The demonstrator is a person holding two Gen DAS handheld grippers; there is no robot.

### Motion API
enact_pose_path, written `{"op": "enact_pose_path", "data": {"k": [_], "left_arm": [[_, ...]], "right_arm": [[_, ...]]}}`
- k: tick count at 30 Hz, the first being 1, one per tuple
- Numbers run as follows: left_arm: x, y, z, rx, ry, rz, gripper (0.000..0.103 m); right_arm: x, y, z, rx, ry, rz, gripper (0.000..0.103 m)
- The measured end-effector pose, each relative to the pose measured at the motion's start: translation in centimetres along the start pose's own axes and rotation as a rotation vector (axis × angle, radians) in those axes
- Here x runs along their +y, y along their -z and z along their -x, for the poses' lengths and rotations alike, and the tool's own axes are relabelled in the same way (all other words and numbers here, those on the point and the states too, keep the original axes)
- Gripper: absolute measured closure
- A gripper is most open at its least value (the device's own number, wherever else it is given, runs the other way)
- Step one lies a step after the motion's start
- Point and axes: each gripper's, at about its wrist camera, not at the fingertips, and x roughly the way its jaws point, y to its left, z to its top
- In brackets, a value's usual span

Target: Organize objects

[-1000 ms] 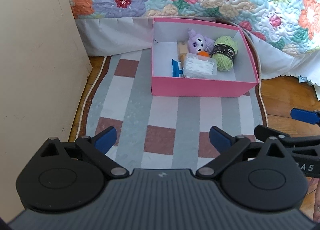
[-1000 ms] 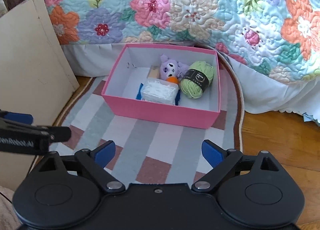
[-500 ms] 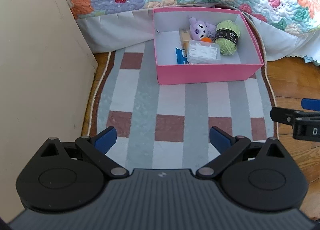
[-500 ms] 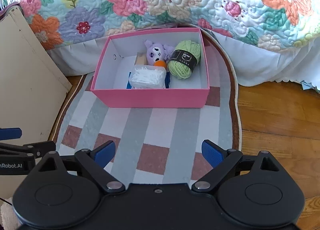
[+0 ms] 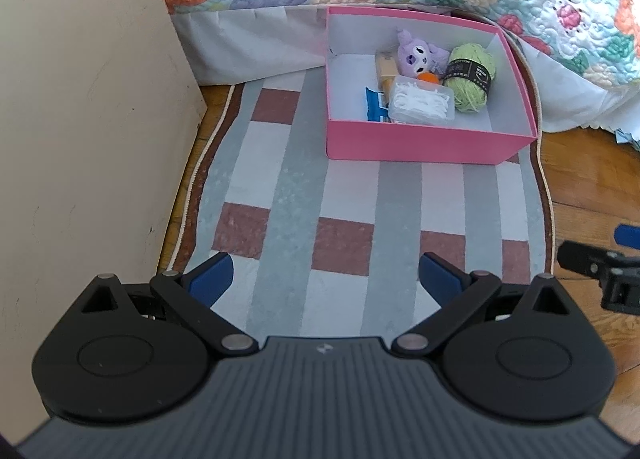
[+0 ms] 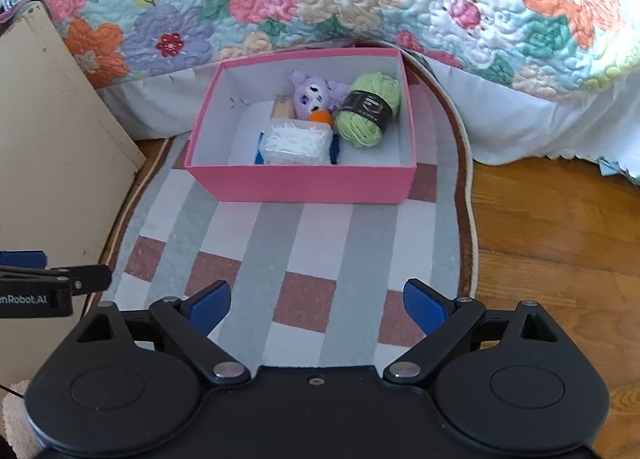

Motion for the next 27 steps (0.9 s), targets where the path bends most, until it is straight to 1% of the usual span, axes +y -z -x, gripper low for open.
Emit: {"op": "enact_pose_path", "data": {"k": [8, 13, 20, 27], "left_arm": [[0.3, 0.2, 0.0, 0.017, 0.033, 0.018, 0.002], [0.4, 0.3, 0.0, 0.022, 0.034, 0.022, 0.002], [1.0, 0.1, -0.4, 0.060, 0.035, 0.052, 0.002], [1.0, 0.3, -0.4, 0.054, 0.032, 0.050, 0.002]], "right_arm": [[0.1, 0.2, 0.0, 0.011, 0.009, 0.010, 0.008], [0.1, 0.2, 0.1, 0.010, 0.014, 0.020, 0.008], [0.2, 0.2, 0.0, 0.014, 0.010, 0.028, 0.008], [0.3, 0.3, -0.1, 0.017, 0.010, 0.036, 0.008]]}}
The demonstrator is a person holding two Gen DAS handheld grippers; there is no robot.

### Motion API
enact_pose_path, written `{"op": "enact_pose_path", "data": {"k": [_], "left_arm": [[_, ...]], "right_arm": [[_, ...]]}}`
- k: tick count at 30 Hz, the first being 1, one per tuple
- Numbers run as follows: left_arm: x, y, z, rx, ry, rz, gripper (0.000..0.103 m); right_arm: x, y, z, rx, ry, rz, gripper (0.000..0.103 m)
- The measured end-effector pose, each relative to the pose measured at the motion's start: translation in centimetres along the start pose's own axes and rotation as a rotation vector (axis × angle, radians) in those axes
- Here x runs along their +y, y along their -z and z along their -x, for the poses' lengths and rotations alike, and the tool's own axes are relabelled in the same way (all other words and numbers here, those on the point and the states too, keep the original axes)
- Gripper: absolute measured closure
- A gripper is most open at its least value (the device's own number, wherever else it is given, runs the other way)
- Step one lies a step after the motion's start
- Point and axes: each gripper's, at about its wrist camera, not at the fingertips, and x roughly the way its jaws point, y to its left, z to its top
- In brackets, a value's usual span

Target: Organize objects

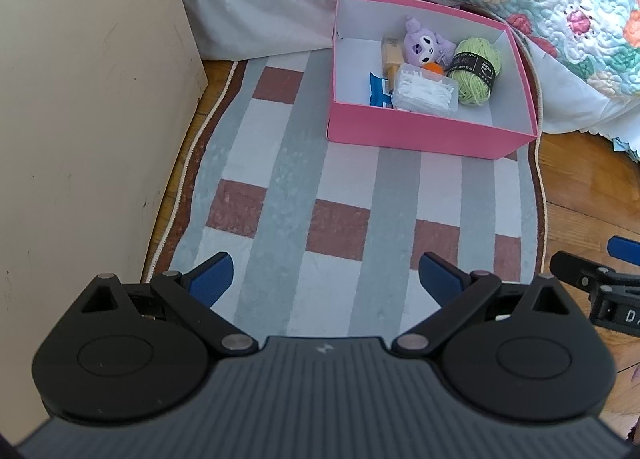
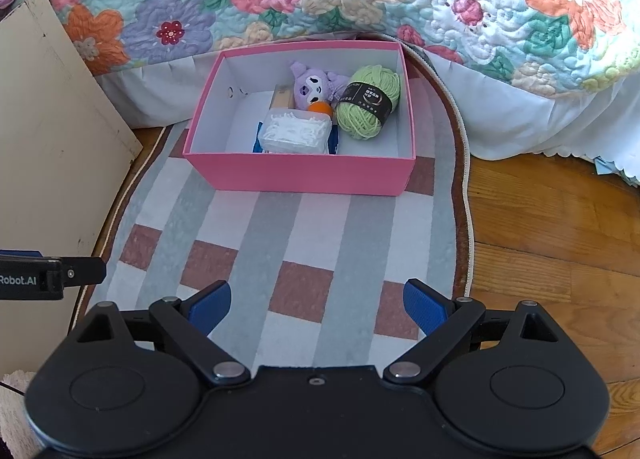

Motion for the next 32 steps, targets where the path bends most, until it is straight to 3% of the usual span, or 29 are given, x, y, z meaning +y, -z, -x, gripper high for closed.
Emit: {"op": "enact_pose_path", "data": {"k": [14, 25, 32], "left_arm": [[-1.5, -0.1, 0.9, -0.023, -0.051, -0.082, 0.002], [-1.6, 0.0, 1.0, -0.014, -0.015, -0.062, 0.002], [-1.7, -0.2, 1.0, -0.013, -0.029, -0.063, 0.002]], "right_arm": [[-0.2, 0.0, 0.1, -0.013, -0.011, 0.000, 0.008], [-0.6, 0.1, -0.1, -0.006, -0.008, -0.001, 0.008], [-0.9, 0.1, -0.3, -0.001, -0.012, 0.004, 0.008]]}}
